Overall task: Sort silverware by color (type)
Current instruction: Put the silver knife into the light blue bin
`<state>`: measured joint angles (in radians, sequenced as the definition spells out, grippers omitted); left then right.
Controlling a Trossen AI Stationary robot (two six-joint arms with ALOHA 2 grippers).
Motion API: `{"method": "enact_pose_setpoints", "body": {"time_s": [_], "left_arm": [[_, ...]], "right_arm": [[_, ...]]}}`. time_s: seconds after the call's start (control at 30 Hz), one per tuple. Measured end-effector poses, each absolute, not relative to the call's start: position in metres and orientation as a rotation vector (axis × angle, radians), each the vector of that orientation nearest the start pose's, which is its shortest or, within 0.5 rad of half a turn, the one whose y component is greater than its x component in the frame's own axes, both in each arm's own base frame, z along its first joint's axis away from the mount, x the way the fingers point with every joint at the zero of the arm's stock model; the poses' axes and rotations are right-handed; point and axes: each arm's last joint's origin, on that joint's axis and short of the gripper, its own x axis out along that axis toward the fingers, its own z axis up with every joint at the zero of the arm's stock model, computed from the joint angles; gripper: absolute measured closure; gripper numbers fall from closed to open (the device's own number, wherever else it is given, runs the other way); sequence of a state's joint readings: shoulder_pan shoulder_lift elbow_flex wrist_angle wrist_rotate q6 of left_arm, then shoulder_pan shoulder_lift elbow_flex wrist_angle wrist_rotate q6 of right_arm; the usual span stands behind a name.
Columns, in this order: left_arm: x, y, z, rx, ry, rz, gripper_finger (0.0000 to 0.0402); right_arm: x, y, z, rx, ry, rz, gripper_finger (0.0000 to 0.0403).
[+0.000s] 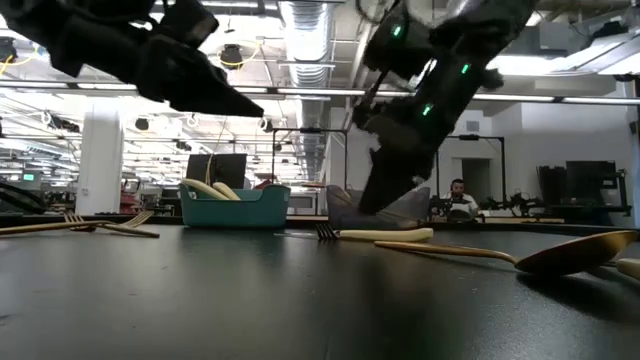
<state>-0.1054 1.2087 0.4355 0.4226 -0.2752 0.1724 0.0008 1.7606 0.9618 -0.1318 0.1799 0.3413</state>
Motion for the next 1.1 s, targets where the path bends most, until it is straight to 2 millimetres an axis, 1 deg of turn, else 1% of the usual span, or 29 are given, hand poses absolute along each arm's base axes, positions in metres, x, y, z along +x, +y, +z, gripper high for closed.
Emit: {"method": "enact_pose_setpoints", "body": {"time_s": [0.07,0.17,0.23,0.33,0.43,0.5,0.6,0.63,0.73,0.83,1.0,1.1], "left_arm": [[0.237,-0.015,0.189,0.228,0.332,0.153,0.029],[0.239,-0.015,0.186,0.194,0.338,0.159,0.029],[0.24,-0.014,0.184,0.173,0.343,0.172,0.029],[0.24,-0.013,0.182,0.151,0.354,0.216,0.029],[0.24,-0.012,0.179,0.15,0.371,0.246,0.029],[0.24,-0.011,0.18,0.144,0.36,0.26,0.029],[0.24,-0.011,0.181,0.109,0.35,0.282,0.029],[0.241,-0.011,0.181,0.094,0.345,0.281,0.029],[0.24,-0.011,0.18,0.063,0.354,0.286,0.029],[0.24,-0.01,0.178,0.044,0.364,0.297,0.029],[0.24,-0.009,0.18,0.036,0.344,0.321,0.0283],[0.241,-0.005,0.183,0.002,0.306,0.338,0.0271]], "right_arm": [[0.343,-0.004,0.142,0.227,0.896,-0.321,0.0236],[0.352,-0.004,0.134,0.227,0.86,-0.316,0.0236],[0.352,-0.003,0.124,0.224,0.891,-0.327,0.0237],[0.354,-0.003,0.117,0.22,0.912,-0.33,0.0241],[0.353,-0.003,0.113,0.21,0.933,-0.332,0.0259],[0.352,-0.004,0.112,0.21,0.943,-0.338,0.0283],[0.35,-0.004,0.117,0.205,0.948,-0.349,0.0328],[0.349,-0.004,0.118,0.206,0.946,-0.355,0.0333],[0.346,-0.004,0.124,0.223,0.944,-0.372,0.0333],[0.341,-0.005,0.134,0.221,0.938,-0.395,0.0333],[0.337,-0.008,0.168,0.208,0.808,-0.45,0.0333],[0.335,-0.004,0.187,0.188,0.712,-0.483,0.0333]]}}
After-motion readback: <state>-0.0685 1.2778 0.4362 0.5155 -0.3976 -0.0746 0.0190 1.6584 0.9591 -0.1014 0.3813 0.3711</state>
